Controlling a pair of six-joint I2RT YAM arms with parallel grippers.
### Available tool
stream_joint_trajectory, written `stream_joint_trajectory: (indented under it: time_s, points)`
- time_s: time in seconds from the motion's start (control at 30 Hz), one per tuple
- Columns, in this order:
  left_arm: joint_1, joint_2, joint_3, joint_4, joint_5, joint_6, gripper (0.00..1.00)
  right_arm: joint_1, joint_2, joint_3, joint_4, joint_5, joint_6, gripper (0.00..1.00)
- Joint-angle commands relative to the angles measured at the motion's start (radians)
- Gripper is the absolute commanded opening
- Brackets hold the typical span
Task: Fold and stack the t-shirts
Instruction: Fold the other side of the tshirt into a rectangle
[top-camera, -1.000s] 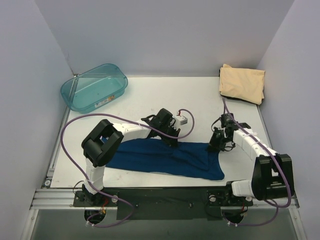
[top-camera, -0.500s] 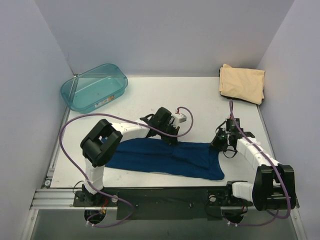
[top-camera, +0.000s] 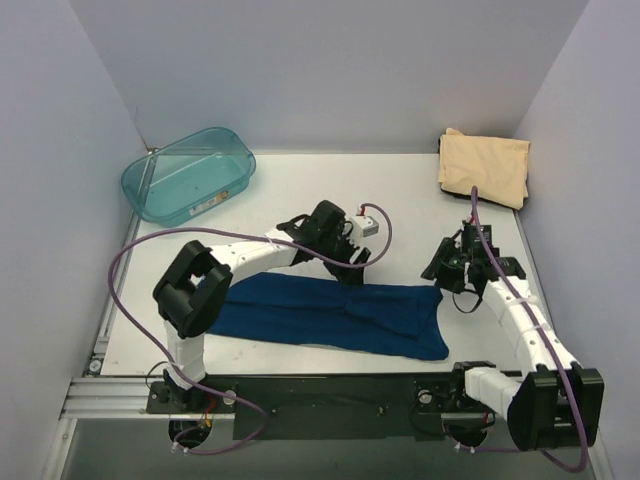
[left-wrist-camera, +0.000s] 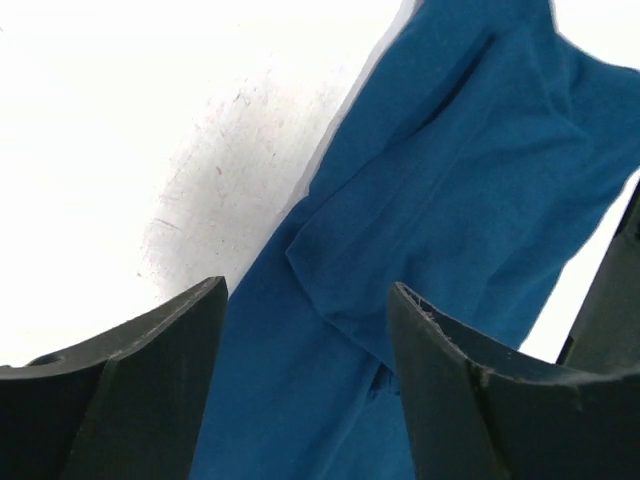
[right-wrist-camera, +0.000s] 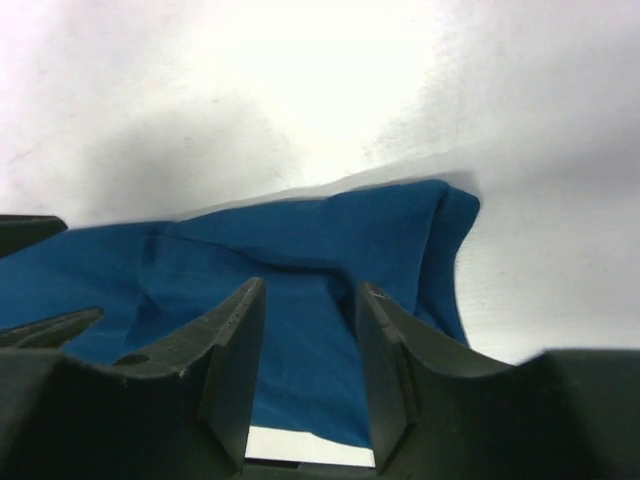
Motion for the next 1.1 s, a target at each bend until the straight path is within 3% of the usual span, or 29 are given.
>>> stream_joint_trajectory:
  time_s: [0.0,0.03,0.07,0.1,0.17,0.27,0.37,0.73,0.83,0.97,1.07]
  points:
    - [-0.008,-0.11,0.057,-0.071,0.053,0.084,0.69,0.073,-0.072,0.063,-0.11,0.064,0.011,0.25]
    - [-0.014,-0.119,0.042,-0.073,0.084,0.081,0.53,0.082,-0.075,0.041,-0.094,0.044,0.033,0.17]
    - [-0.025,-0.122,0.025,-0.064,0.142,0.072,0.46,0.093,-0.069,0.021,-0.08,-0.009,0.074,0.05]
    - [-0.031,-0.123,-0.021,-0.049,0.164,0.03,0.34,0.093,-0.064,-0.016,-0.039,-0.045,0.103,0.0]
    - [-0.039,-0.119,-0.098,0.023,0.193,-0.036,0.29,0.093,-0.044,-0.091,0.049,-0.113,0.168,0.0]
    - [-0.059,-0.091,-0.146,0.091,0.17,-0.06,0.29,0.092,-0.003,-0.162,0.191,-0.166,0.236,0.0]
    - [-0.074,-0.038,-0.166,0.134,0.08,-0.064,0.3,0.078,0.093,-0.188,0.207,-0.128,0.227,0.0]
    - [-0.088,-0.011,-0.19,-0.025,0.047,0.083,0.31,-0.068,0.253,-0.182,0.174,-0.087,0.134,0.0]
    - [-0.08,-0.036,-0.111,-0.079,0.073,0.115,0.37,-0.06,0.212,-0.116,0.1,-0.094,0.102,0.0]
    - [-0.082,-0.099,0.009,-0.122,0.217,0.169,0.47,-0.019,0.108,-0.015,-0.023,-0.068,0.05,0.0]
    - [-0.071,-0.079,0.07,-0.121,0.273,0.151,0.47,0.012,0.062,0.02,-0.087,-0.07,0.059,0.0]
